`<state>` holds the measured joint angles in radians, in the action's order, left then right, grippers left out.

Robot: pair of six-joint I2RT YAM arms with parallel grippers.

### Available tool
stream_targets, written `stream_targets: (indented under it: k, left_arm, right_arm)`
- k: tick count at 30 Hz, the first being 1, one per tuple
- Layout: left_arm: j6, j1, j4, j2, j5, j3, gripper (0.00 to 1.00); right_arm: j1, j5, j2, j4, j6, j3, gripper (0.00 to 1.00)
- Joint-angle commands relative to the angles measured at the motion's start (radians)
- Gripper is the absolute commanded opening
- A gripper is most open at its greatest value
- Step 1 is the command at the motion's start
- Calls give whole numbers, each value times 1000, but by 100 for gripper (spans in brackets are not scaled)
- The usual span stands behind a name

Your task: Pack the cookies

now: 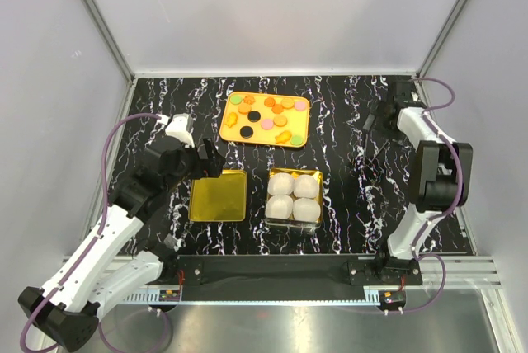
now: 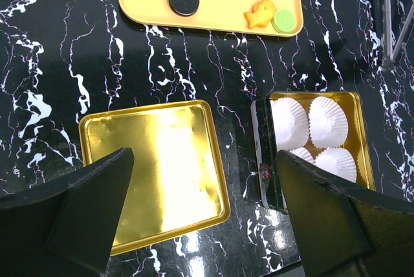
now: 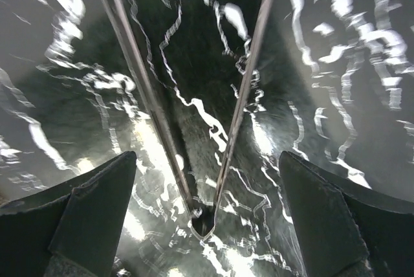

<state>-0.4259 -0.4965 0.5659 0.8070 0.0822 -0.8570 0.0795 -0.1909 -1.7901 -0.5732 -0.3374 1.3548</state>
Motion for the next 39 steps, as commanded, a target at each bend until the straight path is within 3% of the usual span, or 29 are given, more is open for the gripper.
stream_targets:
  k: [1, 17, 39]
  left_arm:
    - [15, 4, -54, -2, -19, 6, 99]
    - [16, 4, -52, 8, -18, 3, 99]
    - [15, 6, -52, 3, -29, 7, 99]
  right_arm:
    - [-1, 54, -52, 81, 34, -34, 100]
    - [-4, 44, -169, 85, 29, -6, 99]
    - [-32, 57, -209, 101, 87, 9, 86]
